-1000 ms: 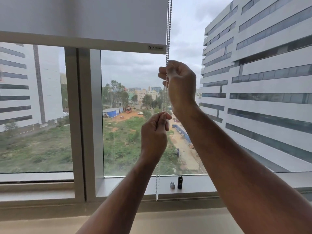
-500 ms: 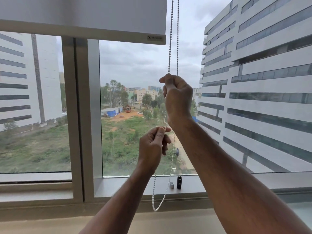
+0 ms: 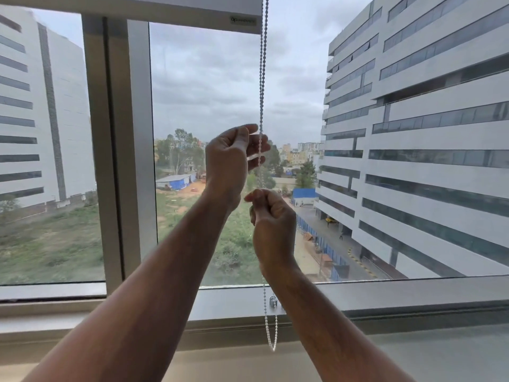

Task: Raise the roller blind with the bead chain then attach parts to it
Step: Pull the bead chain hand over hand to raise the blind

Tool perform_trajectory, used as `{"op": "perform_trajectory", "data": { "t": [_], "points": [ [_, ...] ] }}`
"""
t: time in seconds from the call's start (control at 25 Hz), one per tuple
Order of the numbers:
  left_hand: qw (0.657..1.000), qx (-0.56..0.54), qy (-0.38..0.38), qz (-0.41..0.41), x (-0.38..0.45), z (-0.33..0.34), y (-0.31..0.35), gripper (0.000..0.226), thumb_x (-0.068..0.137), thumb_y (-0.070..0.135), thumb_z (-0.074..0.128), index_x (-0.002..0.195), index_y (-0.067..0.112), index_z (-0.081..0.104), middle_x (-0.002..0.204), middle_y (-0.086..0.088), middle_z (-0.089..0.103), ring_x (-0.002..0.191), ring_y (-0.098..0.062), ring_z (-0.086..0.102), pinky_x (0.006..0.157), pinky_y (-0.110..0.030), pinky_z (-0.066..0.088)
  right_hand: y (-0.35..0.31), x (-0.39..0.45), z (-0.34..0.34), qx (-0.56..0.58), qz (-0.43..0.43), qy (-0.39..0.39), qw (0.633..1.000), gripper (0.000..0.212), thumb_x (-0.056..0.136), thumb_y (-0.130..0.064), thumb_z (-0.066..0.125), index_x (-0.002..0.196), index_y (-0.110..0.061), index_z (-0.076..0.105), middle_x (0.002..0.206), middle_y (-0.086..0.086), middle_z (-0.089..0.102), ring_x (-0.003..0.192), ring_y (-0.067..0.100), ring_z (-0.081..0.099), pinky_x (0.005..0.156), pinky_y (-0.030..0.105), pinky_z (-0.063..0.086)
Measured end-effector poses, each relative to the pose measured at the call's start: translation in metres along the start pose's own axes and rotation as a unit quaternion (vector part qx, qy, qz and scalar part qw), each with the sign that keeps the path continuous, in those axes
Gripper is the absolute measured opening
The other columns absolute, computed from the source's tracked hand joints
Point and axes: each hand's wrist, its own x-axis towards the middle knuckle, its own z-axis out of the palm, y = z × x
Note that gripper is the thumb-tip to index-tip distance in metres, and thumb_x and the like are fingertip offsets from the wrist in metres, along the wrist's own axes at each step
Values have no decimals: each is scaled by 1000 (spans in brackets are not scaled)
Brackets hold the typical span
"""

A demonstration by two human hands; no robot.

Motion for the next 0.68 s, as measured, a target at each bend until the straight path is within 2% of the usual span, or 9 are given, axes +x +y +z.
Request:
{"op": "perform_trajectory", "data": {
  "t": [0.08,0.2,0.28,0.36,0.4,0.48,0.56,0.68],
  "points": [
    [1000,-10,-10,-1,6,10,10,26,109,14,48,113,5,72,97,-12,80,87,-21,80,69,-32,63,9,-10,-5,10,14,-8,1000,25,104,-9,55,86,-8,73,60,3,45,55,12,36,47,22,28],
    [999,-21,-23,6,13,21,19,27,109,14,48,118,3,70,99,-12,80,88,-21,80,66,-29,62,19,-24,-9,3,35,-16,999,25,103,-7,56,86,-11,73,61,-1,46,57,15,36,50,28,30],
    [999,-11,-24,20,17,26,21,26,109,15,49,117,4,71,93,-9,80,75,-15,78,57,-25,58,24,-31,-12,-7,38,-17,999,25,102,-7,56,85,-12,73,60,-8,48,58,12,38,53,28,33],
    [999,19,-12,43,19,28,17,25,108,13,50,112,7,73,76,-2,74,50,-7,60,44,-22,44,27,-36,-14,-11,36,-20,999,25,102,-6,57,85,-12,74,59,-10,49,58,10,40,54,26,35],
    [998,26,-7,53,18,28,14,24,107,12,51,108,7,75,68,1,68,44,-6,48,41,-21,36,29,-38,-15,-10,34,-25,999,24,102,-7,57,85,-12,73,59,-10,49,58,10,40,54,25,35],
    [997,30,0,66,15,25,7,25,106,9,52,96,12,75,61,4,59,43,-6,37,42,-22,29,34,-41,-18,-2,37,-46,998,25,103,-8,56,85,-10,72,58,-6,46,57,12,38,52,24,34],
    [996,36,0,76,10,21,0,28,105,7,52,88,16,73,61,3,55,44,-7,35,43,-23,28,39,-44,-21,1,50,-77,996,26,105,-13,54,88,-10,72,58,0,46,55,12,39,50,24,33],
    [996,36,-5,83,2,16,-7,30,106,7,51,85,17,71,62,0,53,44,-7,35,41,-21,28,45,-44,-27,5,71,-108,992,29,107,-23,50,91,-16,73,59,1,61,53,12,53,48,25,41]
  ]
}}
